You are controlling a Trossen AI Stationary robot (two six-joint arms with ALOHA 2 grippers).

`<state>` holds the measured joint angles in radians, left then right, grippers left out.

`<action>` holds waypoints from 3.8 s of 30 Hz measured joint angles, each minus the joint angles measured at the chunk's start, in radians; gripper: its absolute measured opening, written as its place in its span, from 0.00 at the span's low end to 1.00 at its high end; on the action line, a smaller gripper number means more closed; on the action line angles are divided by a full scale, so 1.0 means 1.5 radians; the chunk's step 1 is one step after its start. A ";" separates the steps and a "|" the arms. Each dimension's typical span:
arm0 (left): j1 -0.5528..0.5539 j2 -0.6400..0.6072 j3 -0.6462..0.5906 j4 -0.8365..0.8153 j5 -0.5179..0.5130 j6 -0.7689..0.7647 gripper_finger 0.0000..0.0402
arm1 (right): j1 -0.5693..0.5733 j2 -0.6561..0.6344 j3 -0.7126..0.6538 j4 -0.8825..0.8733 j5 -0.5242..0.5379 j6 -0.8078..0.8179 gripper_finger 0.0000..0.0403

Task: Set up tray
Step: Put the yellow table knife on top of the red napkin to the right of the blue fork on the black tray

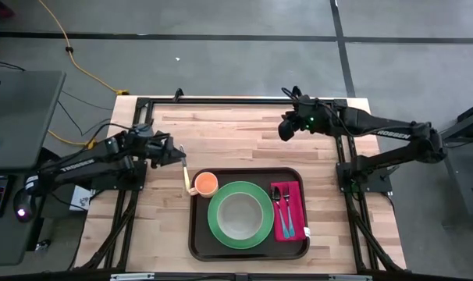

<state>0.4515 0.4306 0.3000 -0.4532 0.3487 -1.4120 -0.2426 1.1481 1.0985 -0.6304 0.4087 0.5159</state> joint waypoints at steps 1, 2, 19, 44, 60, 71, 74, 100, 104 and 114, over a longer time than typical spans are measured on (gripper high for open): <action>0.000 0.010 0.000 0.000 0.000 -0.006 0.61 | -0.003 0.000 0.000 0.000 0.000 -0.004 0.18; 0.000 0.022 0.000 0.000 0.000 -0.010 0.61 | -0.006 0.000 0.000 0.000 0.000 -0.009 0.18; 0.000 0.166 0.062 -0.153 -0.028 0.001 0.61 | -0.086 -0.063 0.000 -0.022 -0.018 -0.095 0.18; 0.000 0.166 0.063 -0.178 -0.010 -0.004 0.61 | -0.002 -0.466 -0.294 0.134 0.000 -0.074 0.18; 0.000 0.166 0.063 -0.216 0.033 -0.064 0.61 | -0.002 -0.607 -0.537 0.306 -0.073 -0.032 0.18; 0.000 0.178 0.063 -0.213 0.048 -0.092 0.61 | -0.004 -0.611 -0.626 0.387 -0.082 -0.034 0.18; -0.001 0.197 0.063 -0.197 0.045 -0.092 0.61 | -0.004 -0.615 -0.641 0.397 -0.087 -0.025 0.18; -0.001 0.508 0.134 -0.093 0.006 -0.016 0.61 | -0.004 -0.675 -0.643 0.399 -0.084 -0.015 0.18; -0.001 0.549 0.156 -0.116 0.004 0.001 0.61 | -0.004 -0.675 -0.643 0.399 -0.082 -0.016 0.18; -0.044 0.634 0.190 -0.115 -0.020 -0.004 0.61 | -0.004 -0.675 -0.643 0.399 -0.082 -0.016 0.18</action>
<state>0.3849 1.3823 0.5850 -0.6258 0.3186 -1.4183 -0.2489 0.1356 0.1337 -0.0326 0.2852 0.4923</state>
